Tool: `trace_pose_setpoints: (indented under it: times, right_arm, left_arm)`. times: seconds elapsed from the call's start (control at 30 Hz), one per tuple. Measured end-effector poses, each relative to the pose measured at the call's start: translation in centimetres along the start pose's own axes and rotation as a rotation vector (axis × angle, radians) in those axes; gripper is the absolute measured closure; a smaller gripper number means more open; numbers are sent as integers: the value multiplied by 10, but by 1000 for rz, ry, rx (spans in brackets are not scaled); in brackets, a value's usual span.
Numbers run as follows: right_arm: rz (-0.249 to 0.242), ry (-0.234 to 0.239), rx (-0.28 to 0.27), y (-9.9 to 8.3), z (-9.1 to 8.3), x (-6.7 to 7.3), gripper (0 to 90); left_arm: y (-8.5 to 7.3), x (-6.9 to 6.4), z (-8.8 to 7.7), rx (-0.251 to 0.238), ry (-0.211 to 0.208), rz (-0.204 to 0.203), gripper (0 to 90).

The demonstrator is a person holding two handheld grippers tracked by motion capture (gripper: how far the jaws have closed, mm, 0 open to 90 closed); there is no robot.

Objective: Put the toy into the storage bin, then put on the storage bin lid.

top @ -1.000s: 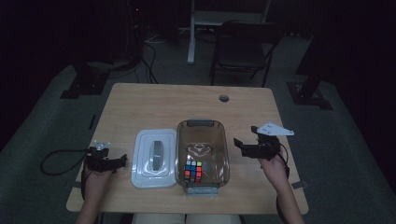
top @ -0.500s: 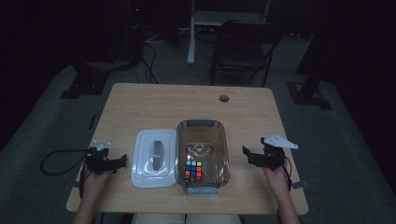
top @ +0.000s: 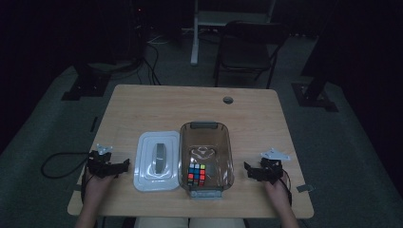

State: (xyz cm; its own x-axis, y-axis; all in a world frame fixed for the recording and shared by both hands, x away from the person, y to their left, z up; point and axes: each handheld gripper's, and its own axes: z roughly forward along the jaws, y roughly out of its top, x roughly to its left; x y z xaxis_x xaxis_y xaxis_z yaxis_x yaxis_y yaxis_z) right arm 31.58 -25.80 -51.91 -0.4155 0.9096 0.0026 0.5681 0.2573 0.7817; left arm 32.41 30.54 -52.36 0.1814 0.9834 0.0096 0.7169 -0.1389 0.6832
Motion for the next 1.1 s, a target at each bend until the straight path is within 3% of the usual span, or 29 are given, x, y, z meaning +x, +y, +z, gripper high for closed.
trace_pose_setpoints:
  times: [0.17,0.37,0.87,1.1]
  right_arm:
    - [14,-36,26,-4,4,0,121]
    - [30,-29,90,-3,9,-4,117]
    - [35,-37,90,-3,9,-4,117]
    - [36,-37,90,-3,9,-4,117]
  left_arm:
    - [-1,1,-1,0,-8,11,6]
    - [-2,1,-1,-2,-14,16,6]
    - [-2,1,-3,6,-12,16,7]
    - [1,-3,-9,55,-17,1,7]
